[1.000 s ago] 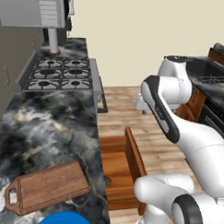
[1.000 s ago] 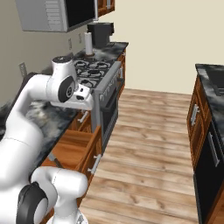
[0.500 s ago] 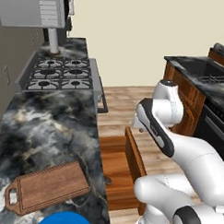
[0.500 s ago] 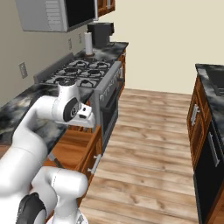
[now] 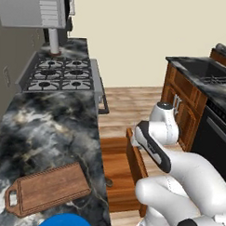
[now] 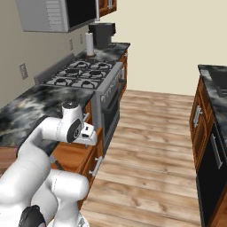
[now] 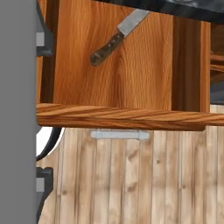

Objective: Pick up the knife from the drawer and place it on the cutting board. Then place the meat from the plate to the cutting board.

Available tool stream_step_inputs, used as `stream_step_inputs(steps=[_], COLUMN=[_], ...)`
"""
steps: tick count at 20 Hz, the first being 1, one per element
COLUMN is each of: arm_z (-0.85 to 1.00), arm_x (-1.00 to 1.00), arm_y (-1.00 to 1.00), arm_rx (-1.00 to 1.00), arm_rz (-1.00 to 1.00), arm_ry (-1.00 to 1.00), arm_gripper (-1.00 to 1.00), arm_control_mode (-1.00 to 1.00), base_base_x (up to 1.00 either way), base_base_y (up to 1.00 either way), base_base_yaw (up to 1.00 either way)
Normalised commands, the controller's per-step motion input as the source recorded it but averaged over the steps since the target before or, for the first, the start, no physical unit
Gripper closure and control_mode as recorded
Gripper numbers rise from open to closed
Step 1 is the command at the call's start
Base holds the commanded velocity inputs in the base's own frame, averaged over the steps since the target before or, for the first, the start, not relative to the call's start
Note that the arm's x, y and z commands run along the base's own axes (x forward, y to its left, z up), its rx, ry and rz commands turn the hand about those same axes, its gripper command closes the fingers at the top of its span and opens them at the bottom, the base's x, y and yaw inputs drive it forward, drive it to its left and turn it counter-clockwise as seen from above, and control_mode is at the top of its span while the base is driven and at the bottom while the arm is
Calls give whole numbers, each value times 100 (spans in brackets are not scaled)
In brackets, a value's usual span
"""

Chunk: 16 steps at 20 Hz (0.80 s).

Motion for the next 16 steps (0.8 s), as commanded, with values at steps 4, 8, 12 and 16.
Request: stream_step_inputs(steps=[4, 8, 12, 16], arm_z=[-22, -9, -9, -23], arm_x=[2, 21, 36, 43], arm_y=[0, 0, 0, 0], arm_rx=[0, 0, 0, -1], arm_rz=[0, 0, 0, 0], arm_ry=[0, 1, 4, 6], arm_gripper=[-100, -100, -100, -100], arm_control_mode=[-100, -100, -100, -100], base_base_x=[0, 0, 0, 0], base_base_y=[0, 0, 0, 0], base_base_yaw=[0, 0, 0, 0])
